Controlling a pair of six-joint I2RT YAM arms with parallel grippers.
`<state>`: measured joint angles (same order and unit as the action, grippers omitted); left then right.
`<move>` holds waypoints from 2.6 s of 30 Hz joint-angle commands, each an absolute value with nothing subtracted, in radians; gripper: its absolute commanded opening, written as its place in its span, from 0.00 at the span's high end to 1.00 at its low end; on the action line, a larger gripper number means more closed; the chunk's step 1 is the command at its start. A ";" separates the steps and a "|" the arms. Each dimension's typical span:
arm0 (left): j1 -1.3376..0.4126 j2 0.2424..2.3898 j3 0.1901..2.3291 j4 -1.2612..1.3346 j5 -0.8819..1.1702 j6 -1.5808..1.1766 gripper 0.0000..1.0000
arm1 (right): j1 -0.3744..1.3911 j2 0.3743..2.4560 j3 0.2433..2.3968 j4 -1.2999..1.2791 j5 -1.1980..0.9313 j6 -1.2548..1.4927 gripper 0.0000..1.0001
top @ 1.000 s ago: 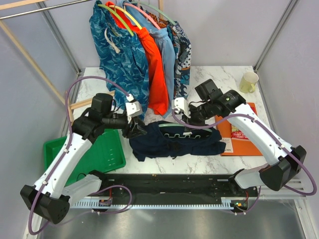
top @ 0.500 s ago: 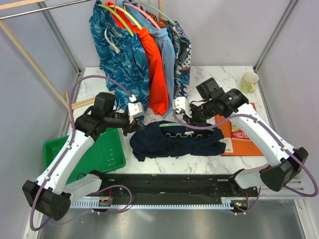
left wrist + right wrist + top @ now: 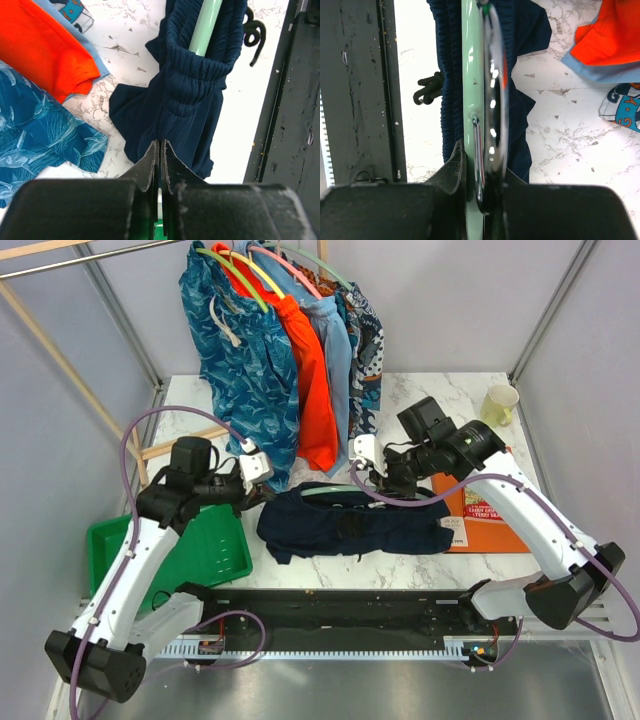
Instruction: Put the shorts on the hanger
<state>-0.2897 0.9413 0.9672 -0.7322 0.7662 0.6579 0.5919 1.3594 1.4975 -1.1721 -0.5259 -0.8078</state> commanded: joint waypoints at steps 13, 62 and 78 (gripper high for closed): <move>-0.253 0.855 1.141 -0.295 0.578 -0.139 0.56 | 0.591 1.522 1.943 -1.062 -0.506 -0.260 1.00; -0.334 0.819 0.788 -0.201 0.476 -0.595 0.60 | 1.006 1.924 2.161 -0.552 0.270 0.569 1.00; -0.299 0.848 0.772 -0.172 0.514 -0.696 0.98 | 1.014 1.898 2.115 -0.522 0.244 0.548 0.76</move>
<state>-0.3191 0.8555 0.7803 -0.2031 0.5060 -0.6575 1.0019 1.9461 2.0846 -0.6857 0.2600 0.5453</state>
